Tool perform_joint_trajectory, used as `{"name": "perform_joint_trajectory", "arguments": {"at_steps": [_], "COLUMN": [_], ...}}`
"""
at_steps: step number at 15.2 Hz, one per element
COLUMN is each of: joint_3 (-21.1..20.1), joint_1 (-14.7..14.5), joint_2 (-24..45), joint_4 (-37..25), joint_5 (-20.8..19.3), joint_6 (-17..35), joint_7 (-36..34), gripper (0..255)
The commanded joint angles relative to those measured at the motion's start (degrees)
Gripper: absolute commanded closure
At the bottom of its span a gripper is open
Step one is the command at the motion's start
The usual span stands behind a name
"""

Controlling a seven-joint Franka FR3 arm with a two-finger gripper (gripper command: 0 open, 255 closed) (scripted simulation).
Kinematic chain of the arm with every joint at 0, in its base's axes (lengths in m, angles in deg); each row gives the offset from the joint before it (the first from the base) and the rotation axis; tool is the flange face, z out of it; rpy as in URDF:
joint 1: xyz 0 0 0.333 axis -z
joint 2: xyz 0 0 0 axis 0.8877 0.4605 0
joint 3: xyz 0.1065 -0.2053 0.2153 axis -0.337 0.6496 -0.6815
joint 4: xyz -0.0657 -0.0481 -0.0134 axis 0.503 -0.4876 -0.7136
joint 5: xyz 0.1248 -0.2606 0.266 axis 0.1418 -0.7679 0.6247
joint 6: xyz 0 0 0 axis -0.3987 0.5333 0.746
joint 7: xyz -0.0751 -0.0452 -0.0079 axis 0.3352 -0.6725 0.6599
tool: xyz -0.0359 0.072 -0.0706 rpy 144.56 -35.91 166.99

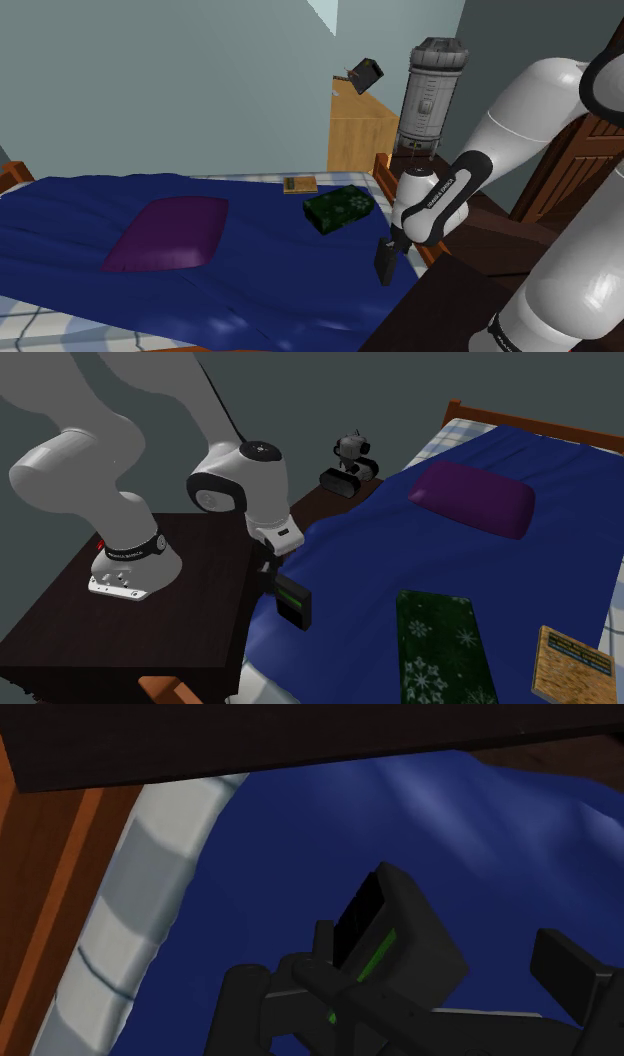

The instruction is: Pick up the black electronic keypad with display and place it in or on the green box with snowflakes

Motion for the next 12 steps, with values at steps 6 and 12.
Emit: {"name": "perform_joint_trajectory", "arguments": {"at_steps": [6,12], "joint_3": [0.1,0.1], "joint_1": [0.0,0.0], "joint_2": [4.8,4.8], "joint_4": [-0.6,-0.6], "joint_5": [-0.6,-0.6], "joint_6": [4.2,4.2], "joint_7": [-0.6,-0.6], "gripper": [0,255]}}
